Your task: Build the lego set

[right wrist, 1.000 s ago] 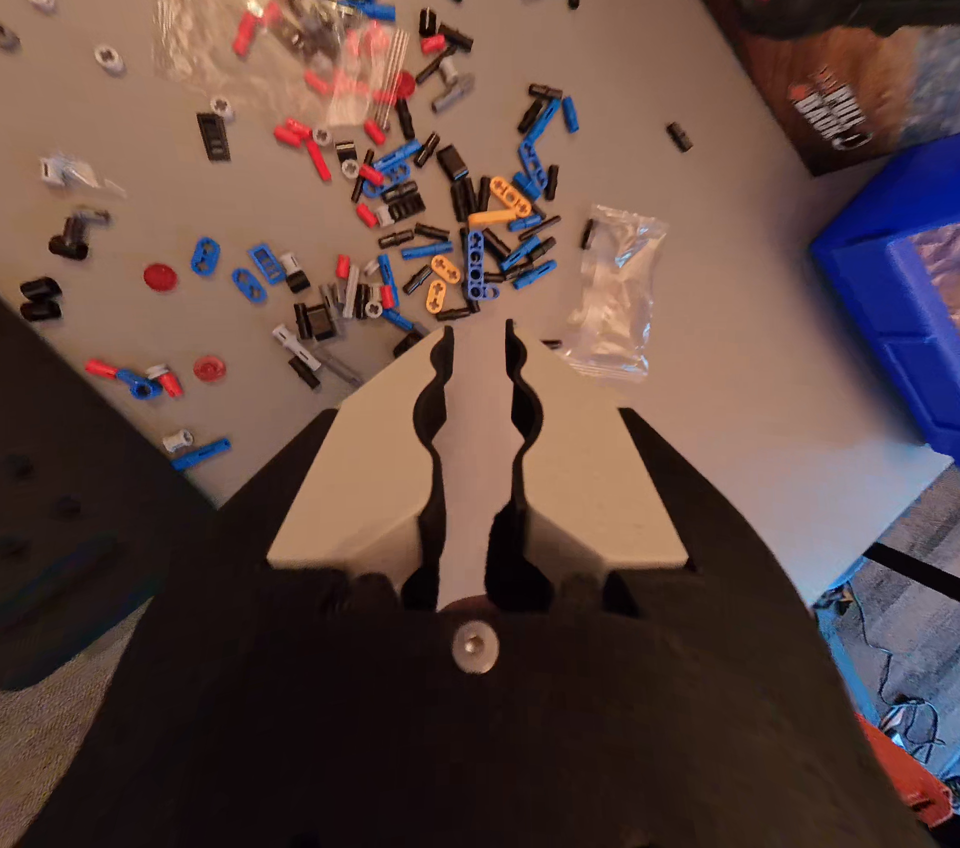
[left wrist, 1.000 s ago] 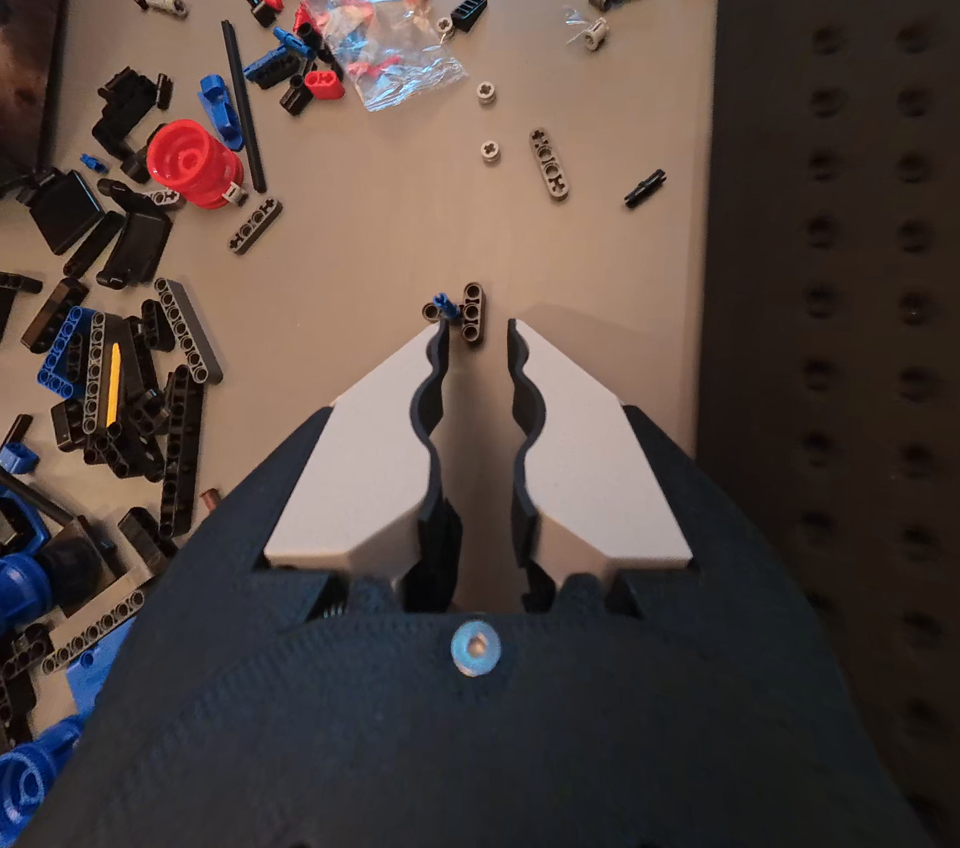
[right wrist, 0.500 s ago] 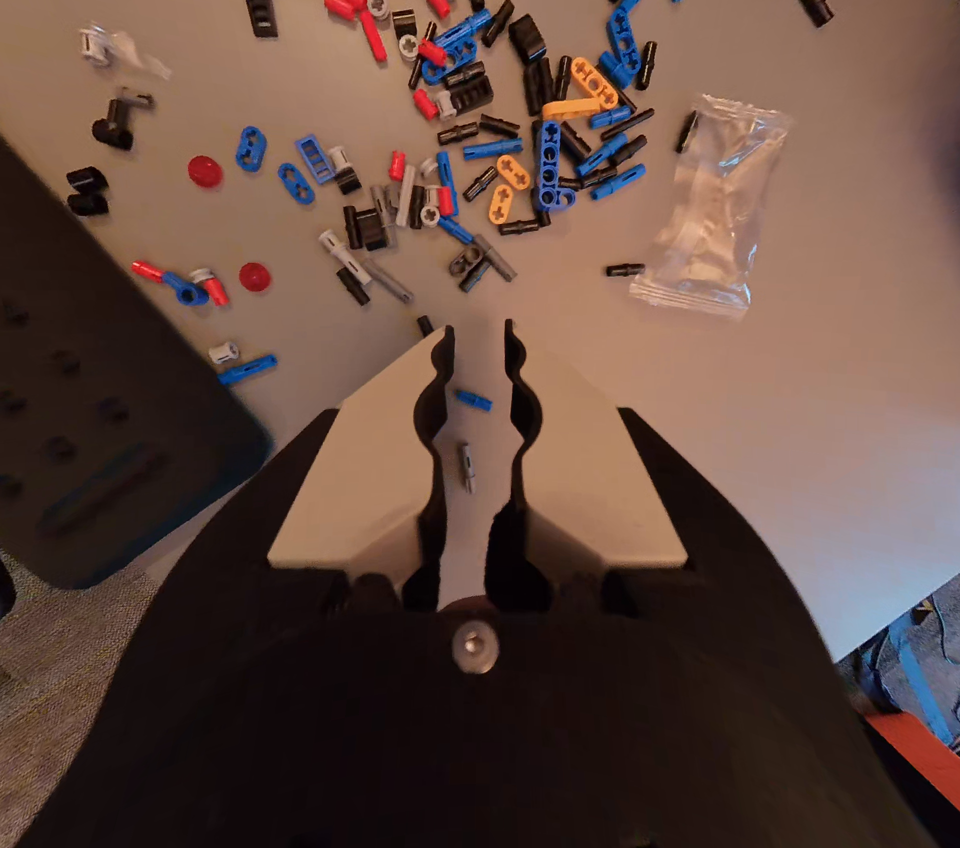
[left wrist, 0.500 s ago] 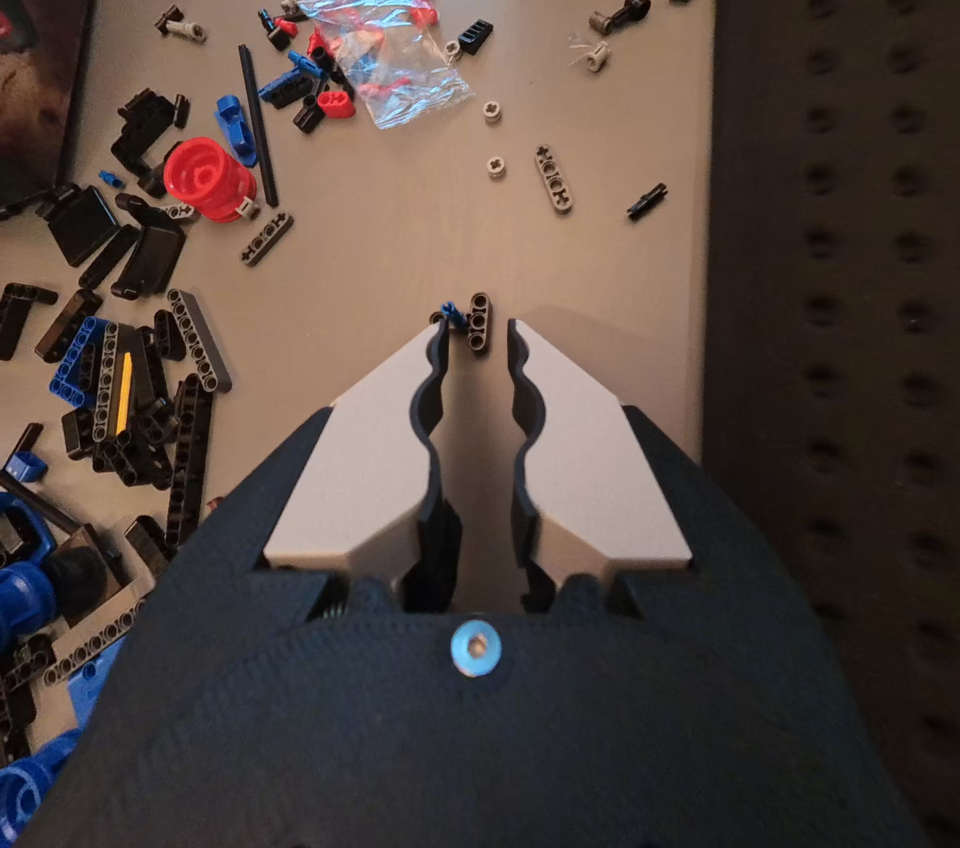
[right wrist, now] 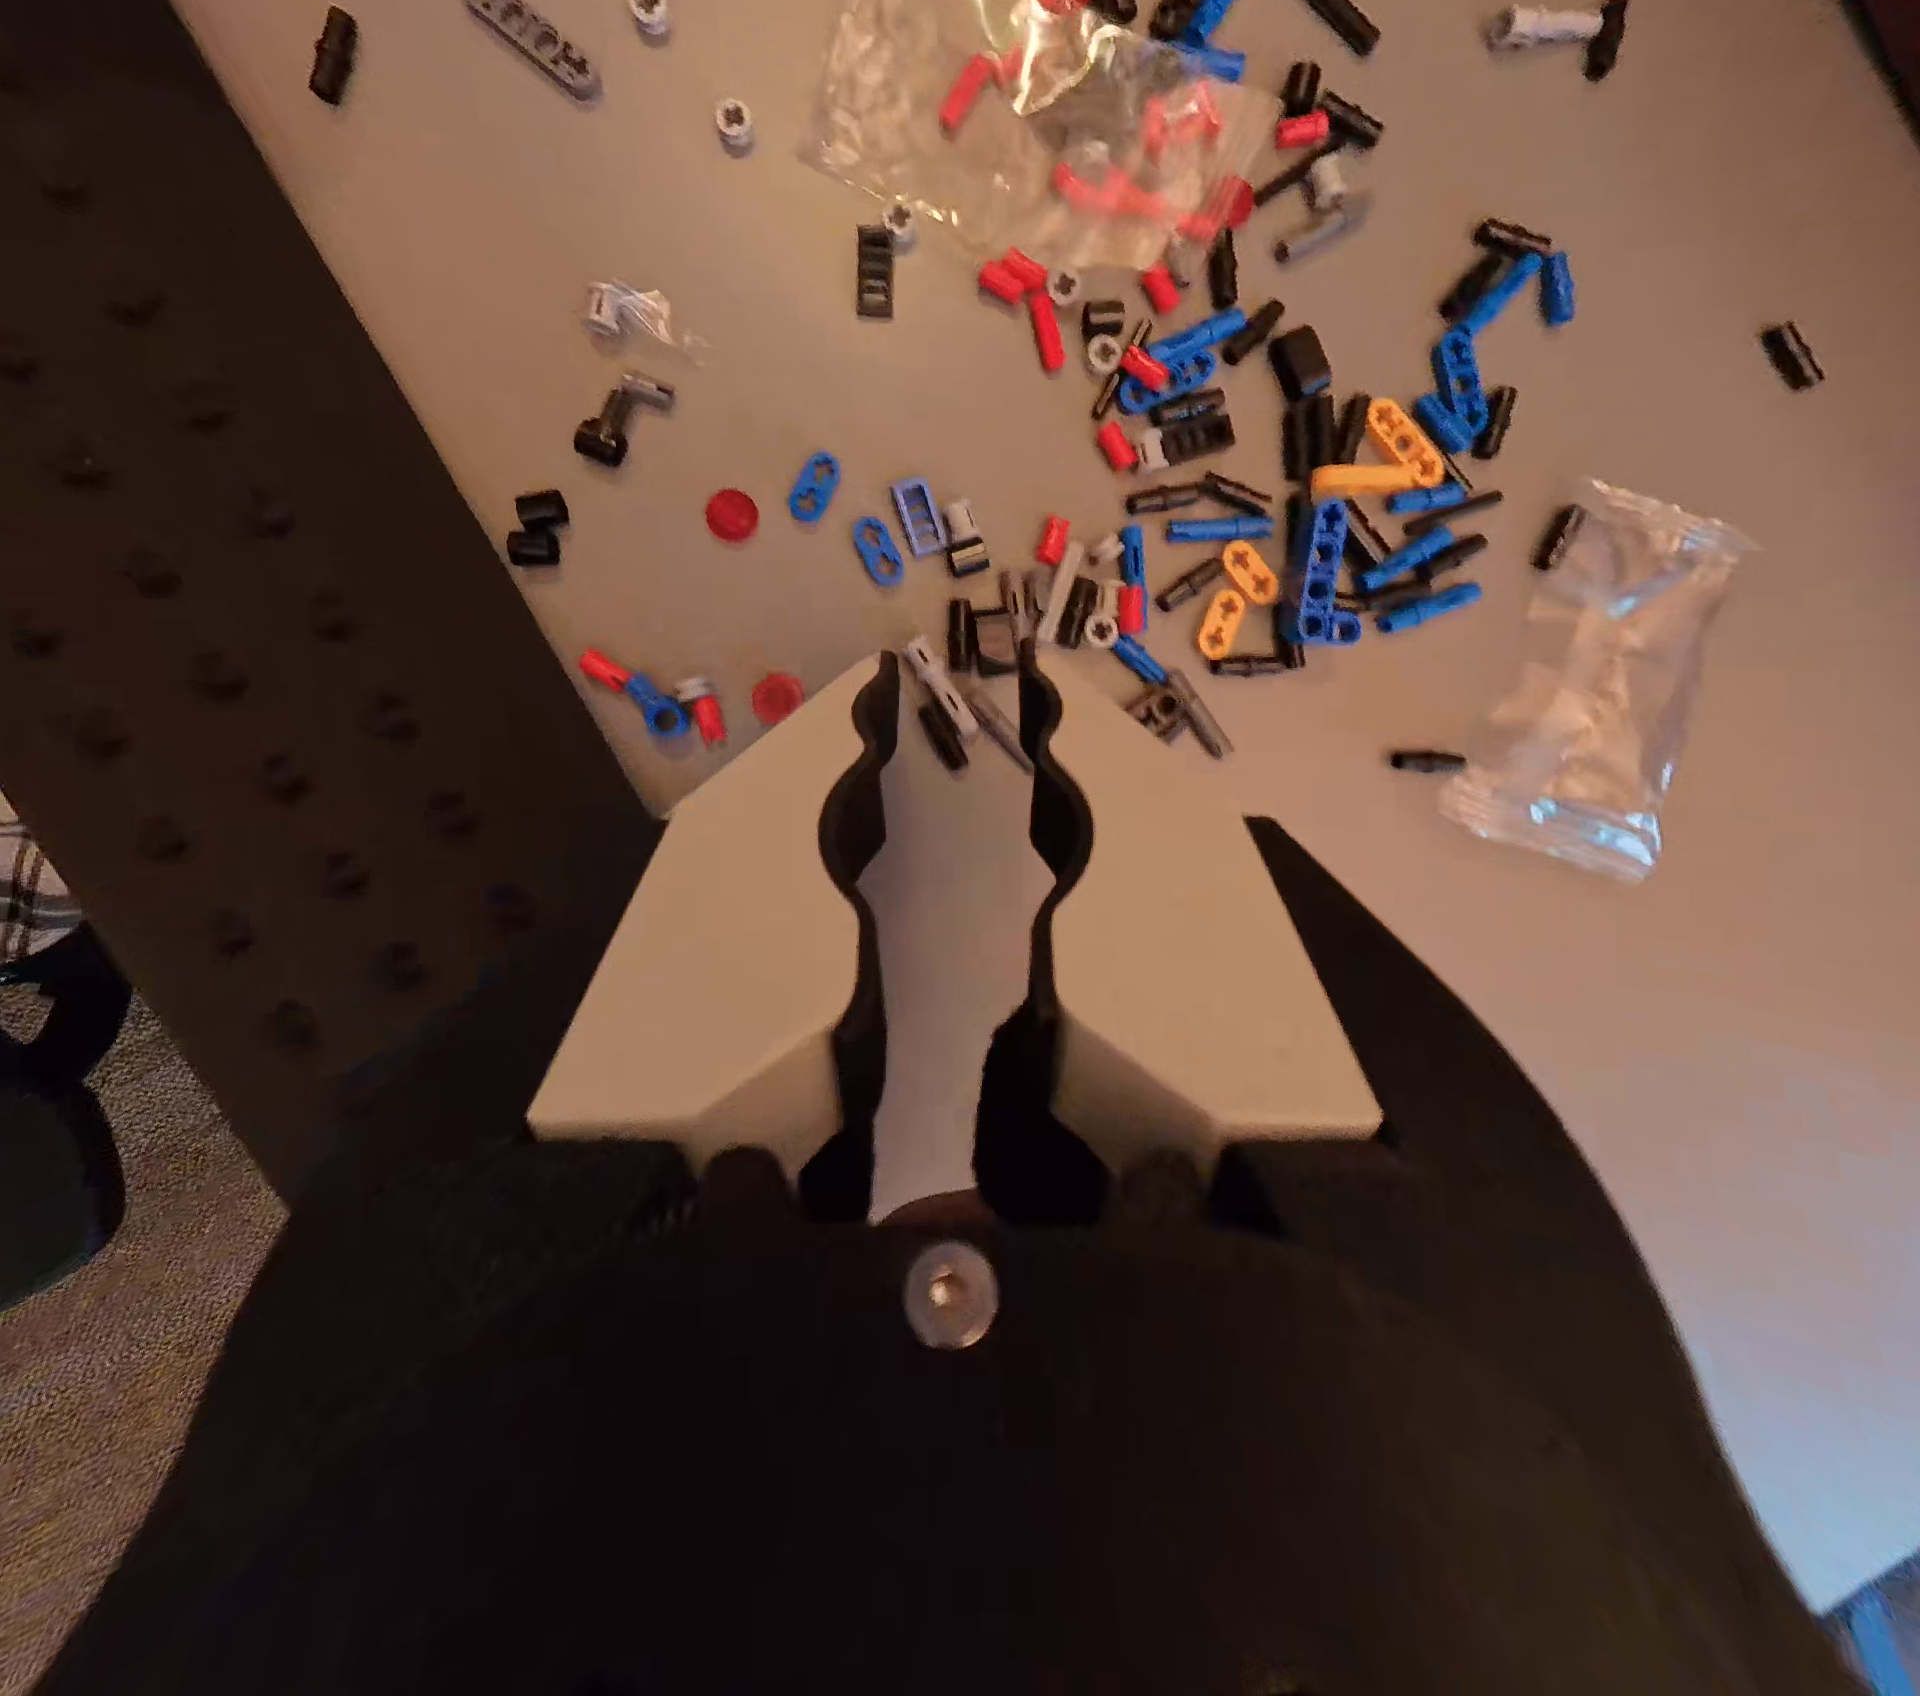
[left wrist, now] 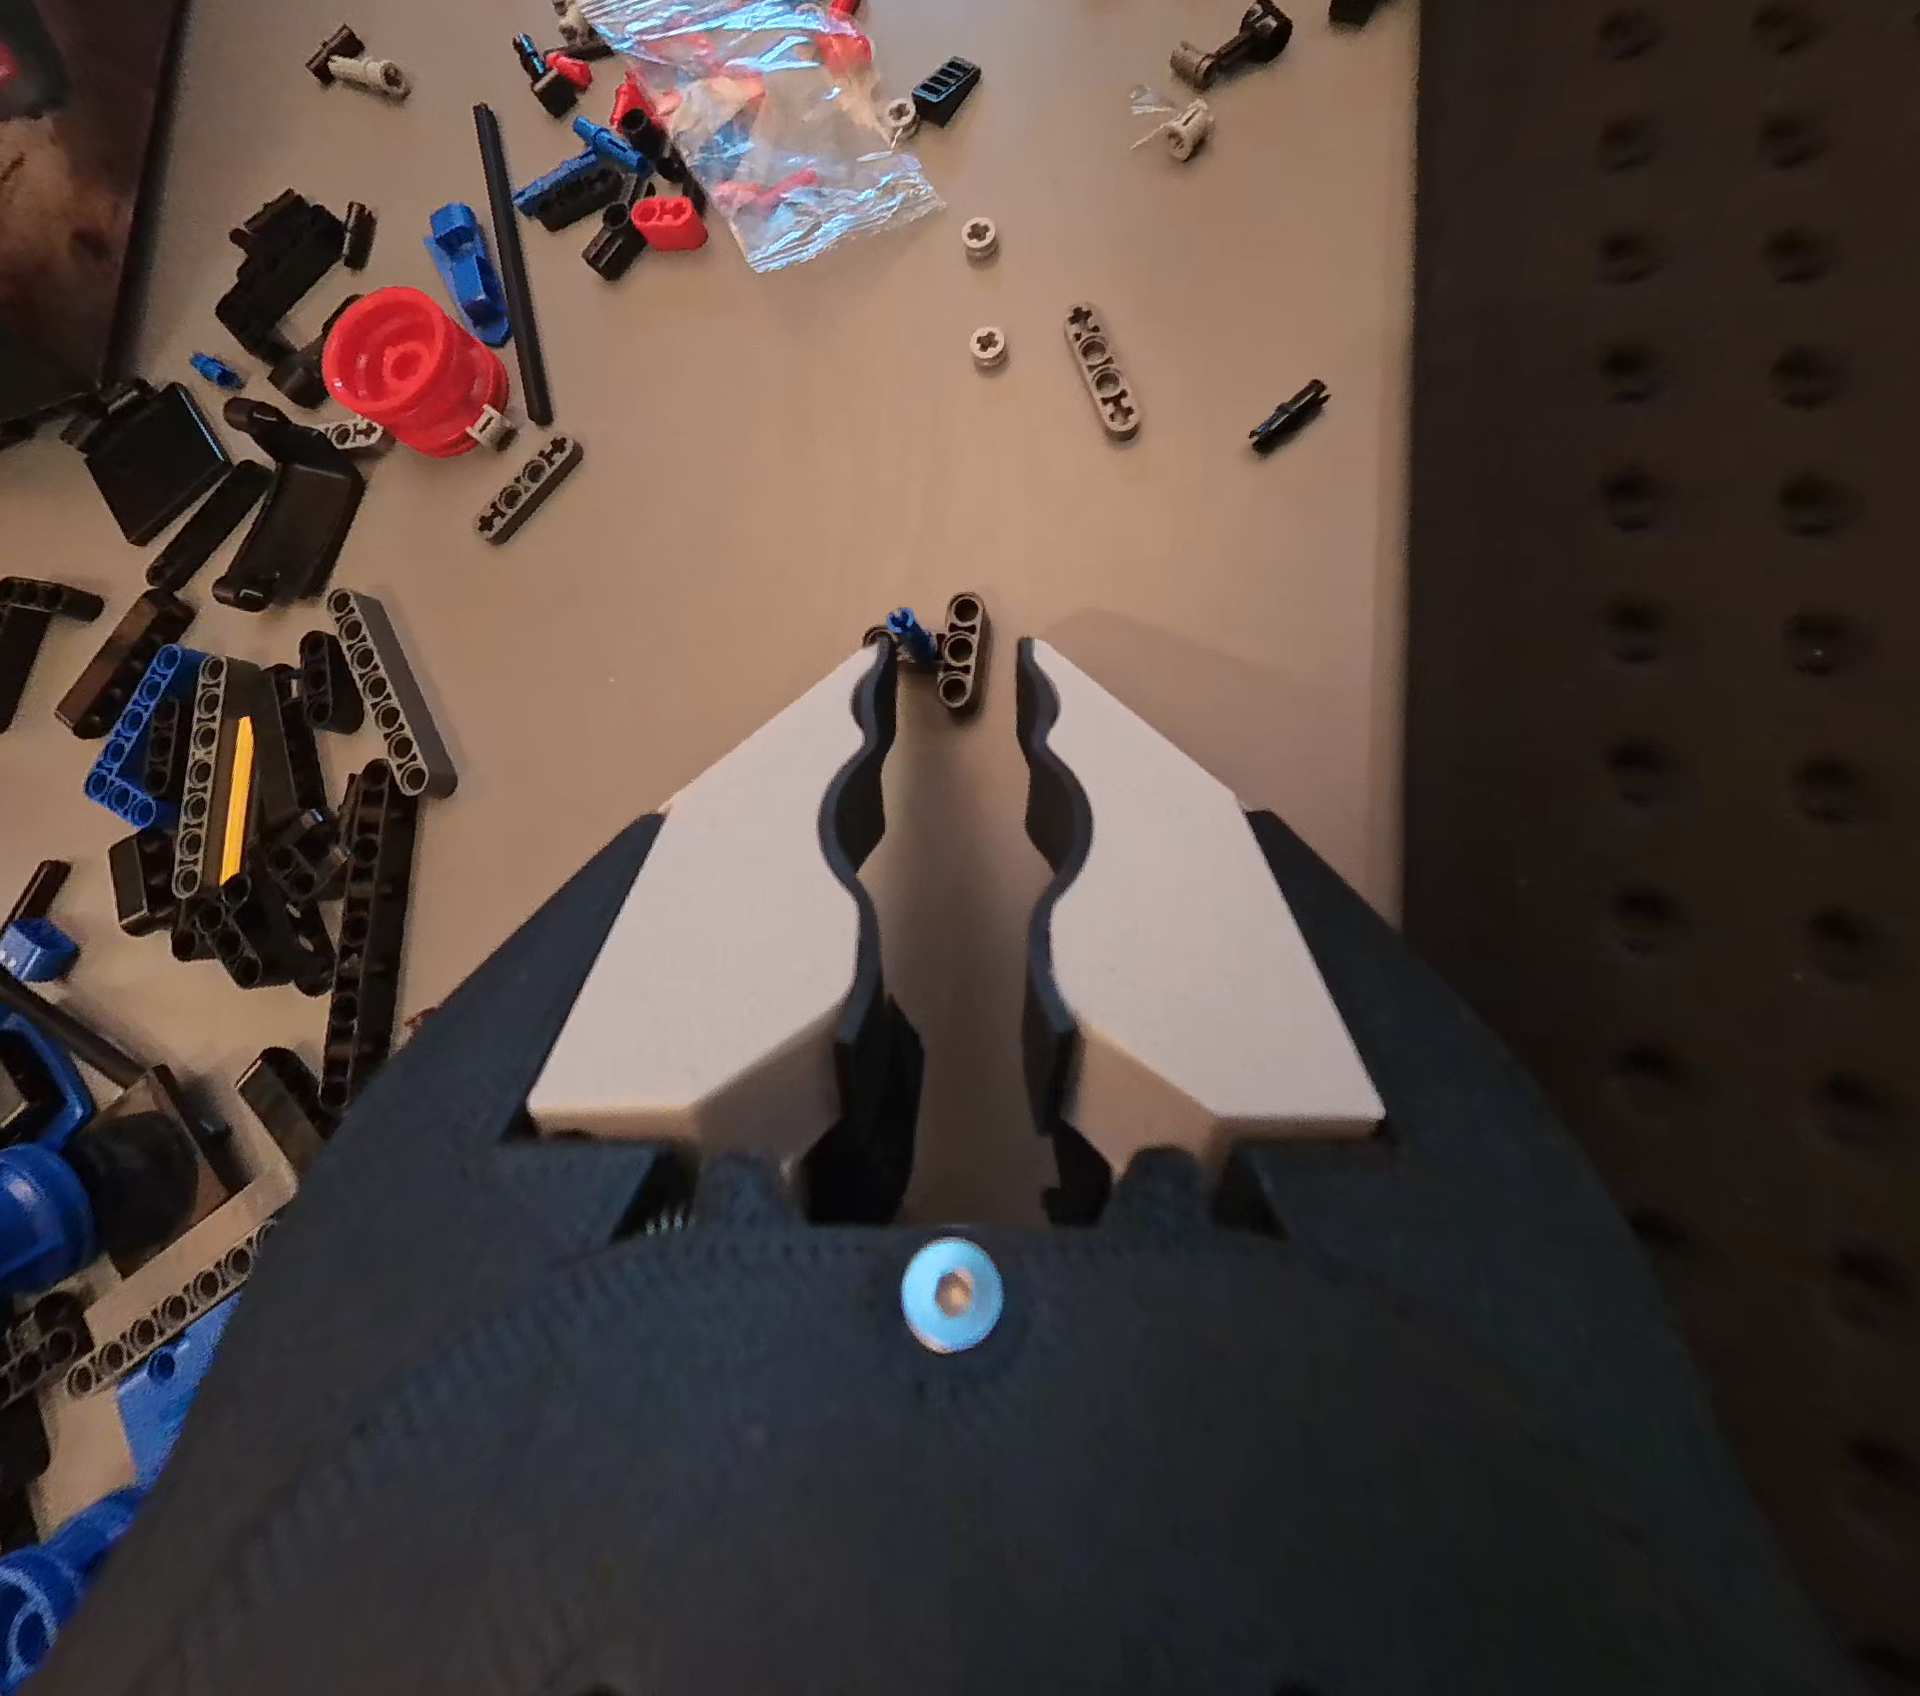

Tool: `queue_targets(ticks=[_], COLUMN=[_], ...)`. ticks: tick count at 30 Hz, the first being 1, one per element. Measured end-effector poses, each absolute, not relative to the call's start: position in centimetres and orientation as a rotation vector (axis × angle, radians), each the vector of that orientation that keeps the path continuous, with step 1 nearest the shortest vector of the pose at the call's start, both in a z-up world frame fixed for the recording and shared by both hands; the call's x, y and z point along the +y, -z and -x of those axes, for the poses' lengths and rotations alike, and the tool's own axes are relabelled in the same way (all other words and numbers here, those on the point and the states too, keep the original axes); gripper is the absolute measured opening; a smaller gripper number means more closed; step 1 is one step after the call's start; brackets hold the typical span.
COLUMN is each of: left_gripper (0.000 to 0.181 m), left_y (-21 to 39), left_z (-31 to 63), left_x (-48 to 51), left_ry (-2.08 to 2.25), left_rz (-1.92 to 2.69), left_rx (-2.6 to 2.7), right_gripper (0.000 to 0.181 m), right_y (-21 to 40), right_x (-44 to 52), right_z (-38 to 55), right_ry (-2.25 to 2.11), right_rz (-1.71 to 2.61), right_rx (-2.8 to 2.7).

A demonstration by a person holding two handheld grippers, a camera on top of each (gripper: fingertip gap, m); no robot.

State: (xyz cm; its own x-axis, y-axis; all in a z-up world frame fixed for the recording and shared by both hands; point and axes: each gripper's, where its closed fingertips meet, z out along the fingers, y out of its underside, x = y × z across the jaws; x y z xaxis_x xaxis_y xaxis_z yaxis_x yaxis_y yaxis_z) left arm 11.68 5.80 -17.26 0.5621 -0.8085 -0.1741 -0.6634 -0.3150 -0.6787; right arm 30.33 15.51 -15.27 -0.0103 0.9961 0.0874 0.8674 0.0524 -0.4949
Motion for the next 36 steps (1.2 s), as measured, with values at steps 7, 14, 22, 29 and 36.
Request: queue_targets(ticks=[7, 14, 22, 29, 36], left_gripper=[0.022, 0.022, 0.023, 0.024, 0.024], left_y=[17.6, 17.5, 17.6, 17.0, 16.3], left_z=[-11.6, -11.3, -11.6, -11.3, -11.5], left_x=[5.7, 5.9, 5.7, 5.9, 6.1], left_ry=[0.255, 0.255, 0.253, 0.239, 0.219], left_rz=[2.085, 2.085, 2.085, 2.069, 2.026], left_rx=[1.187, 1.174, 1.19, 1.167, 1.167], right_gripper=[0.022, 0.017, 0.017, 0.0, 0.0], right_y=[15.3, 15.9, 17.3, 17.8, 14.7], right_x=[14.2, 9.7, 7.1, 7.0, 7.1], right_z=[-27.5, -27.2, -26.9, -26.3, -23.2], right_ry=[-0.528, -0.679, -0.671, -0.648, -0.877], right_rz=[1.78, 1.738, 1.769, 1.753, 1.7], right_rx=[-1.973, -2.108, -2.117, -2.114, -1.916])
